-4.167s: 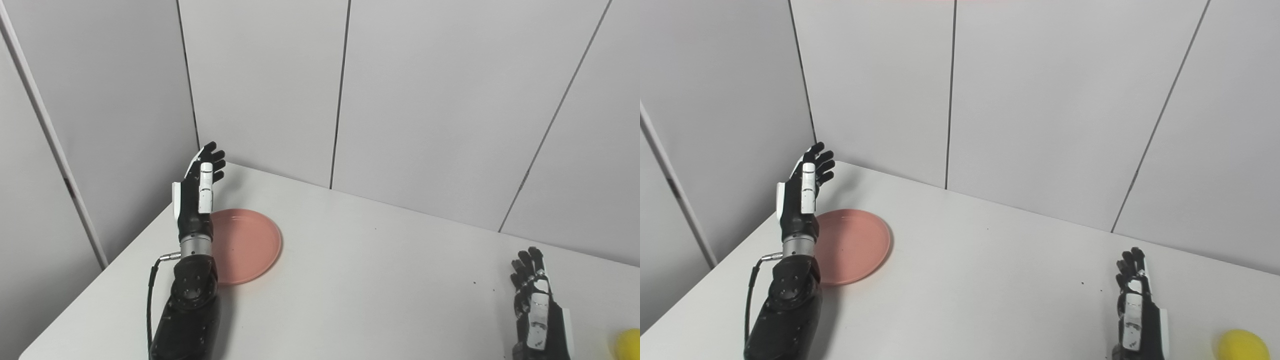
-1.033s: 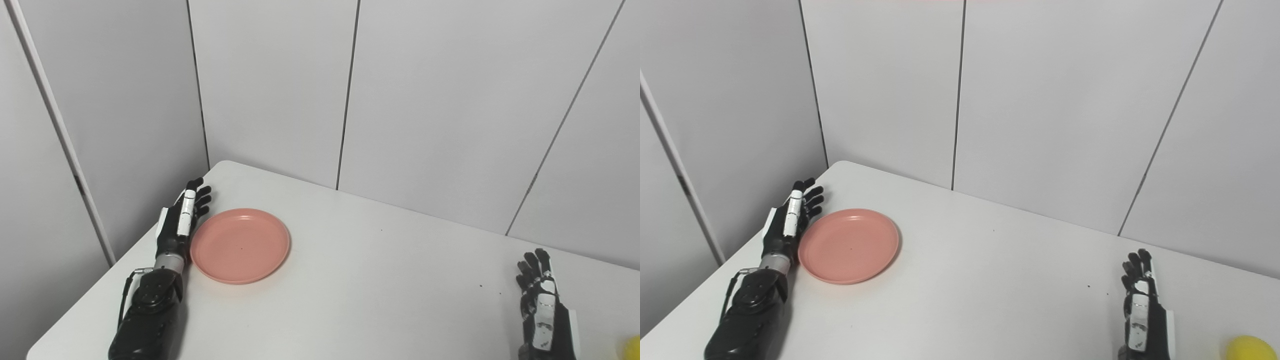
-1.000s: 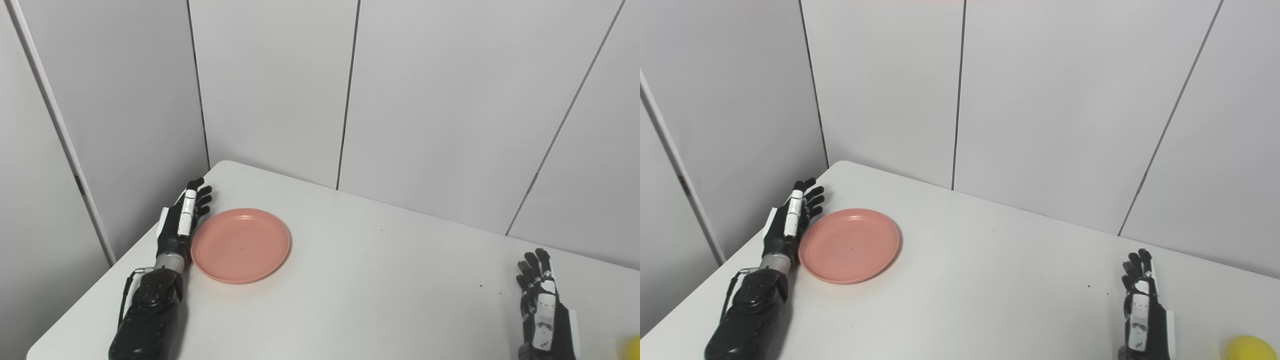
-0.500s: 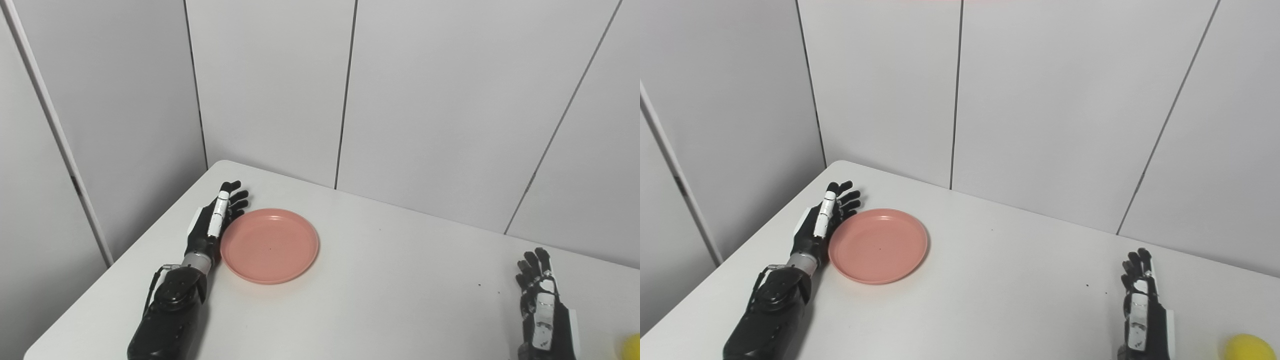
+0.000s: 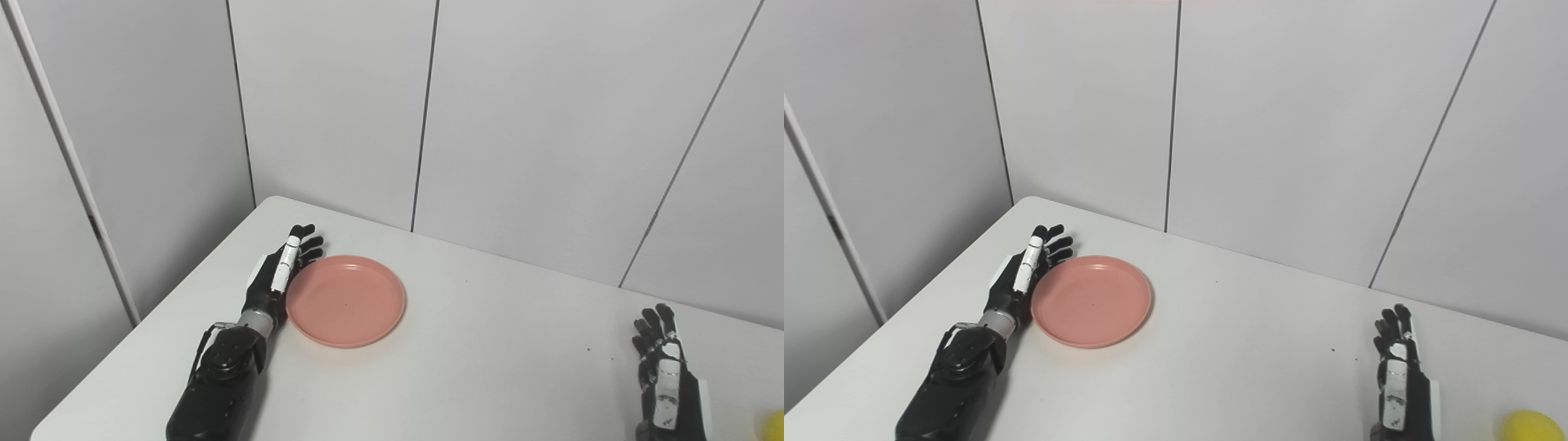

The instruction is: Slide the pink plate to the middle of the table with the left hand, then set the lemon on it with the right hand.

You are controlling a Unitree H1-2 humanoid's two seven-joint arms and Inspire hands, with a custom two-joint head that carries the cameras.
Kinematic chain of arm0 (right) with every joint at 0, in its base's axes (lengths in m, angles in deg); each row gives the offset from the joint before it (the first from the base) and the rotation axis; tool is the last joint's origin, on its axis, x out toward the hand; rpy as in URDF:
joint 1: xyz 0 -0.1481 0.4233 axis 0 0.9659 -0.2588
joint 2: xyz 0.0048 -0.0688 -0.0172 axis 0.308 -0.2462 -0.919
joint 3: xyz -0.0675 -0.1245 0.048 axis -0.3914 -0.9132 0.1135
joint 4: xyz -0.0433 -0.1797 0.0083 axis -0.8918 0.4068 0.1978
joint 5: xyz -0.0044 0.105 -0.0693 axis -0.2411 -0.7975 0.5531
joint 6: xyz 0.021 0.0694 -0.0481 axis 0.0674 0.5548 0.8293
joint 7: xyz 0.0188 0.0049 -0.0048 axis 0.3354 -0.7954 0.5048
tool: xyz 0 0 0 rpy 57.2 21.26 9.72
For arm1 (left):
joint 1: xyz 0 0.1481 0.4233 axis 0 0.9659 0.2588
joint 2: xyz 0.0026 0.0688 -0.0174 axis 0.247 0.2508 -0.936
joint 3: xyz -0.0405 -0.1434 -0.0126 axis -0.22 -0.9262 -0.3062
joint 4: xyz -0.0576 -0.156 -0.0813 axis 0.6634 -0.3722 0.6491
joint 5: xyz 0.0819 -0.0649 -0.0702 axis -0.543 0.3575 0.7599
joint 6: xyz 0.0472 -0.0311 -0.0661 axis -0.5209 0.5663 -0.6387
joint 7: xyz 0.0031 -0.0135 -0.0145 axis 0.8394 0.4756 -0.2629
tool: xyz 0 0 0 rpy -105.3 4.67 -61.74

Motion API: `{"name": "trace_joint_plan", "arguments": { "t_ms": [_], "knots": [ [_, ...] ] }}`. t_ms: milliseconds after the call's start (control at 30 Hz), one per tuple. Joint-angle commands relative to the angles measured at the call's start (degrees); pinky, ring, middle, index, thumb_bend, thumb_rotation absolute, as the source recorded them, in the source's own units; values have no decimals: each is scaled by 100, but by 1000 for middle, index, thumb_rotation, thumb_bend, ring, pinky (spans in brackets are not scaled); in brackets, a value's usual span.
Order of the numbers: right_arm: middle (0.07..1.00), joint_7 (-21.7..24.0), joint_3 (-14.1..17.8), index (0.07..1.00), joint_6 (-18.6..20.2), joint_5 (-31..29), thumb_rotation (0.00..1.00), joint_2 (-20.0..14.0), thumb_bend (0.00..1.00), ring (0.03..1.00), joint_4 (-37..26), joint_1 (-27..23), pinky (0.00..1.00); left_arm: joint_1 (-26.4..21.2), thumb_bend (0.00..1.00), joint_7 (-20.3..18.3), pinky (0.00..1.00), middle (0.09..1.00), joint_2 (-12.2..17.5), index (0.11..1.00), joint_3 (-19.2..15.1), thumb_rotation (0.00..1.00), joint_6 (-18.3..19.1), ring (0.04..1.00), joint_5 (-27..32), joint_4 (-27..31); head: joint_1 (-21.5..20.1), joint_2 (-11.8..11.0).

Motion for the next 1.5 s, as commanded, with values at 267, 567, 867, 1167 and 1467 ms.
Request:
{"name": "trace_joint_plan", "arguments": {
  "t_ms": [267,567,867,1167,1467],
  "knots": [
    [934,39,18,944,-136,-71,961,100,696,936,247,244,965,-274,673,-320,898,876,-397,877,160,1000,-98,884,141,35,-52,26],
    [934,16,-10,947,-89,30,982,69,702,938,204,242,969,-330,709,-321,894,874,-660,880,333,1000,-74,883,17,-10,-142,101],
    [923,-17,-16,931,-75,78,967,92,725,928,175,226,957,-330,689,-161,897,876,-1065,875,416,1000,-116,885,-187,-18,-380,281],
    [921,-78,-61,932,24,204,992,151,689,926,72,234,951,-232,684,37,900,876,-1396,876,612,1000,-85,886,-509,132,-762,537],
    [943,-58,-157,950,227,304,1000,217,671,941,-149,239,964,-130,672,-40,910,881,-1471,881,703,1000,14,890,-540,367,-1219,806]
  ]
}}
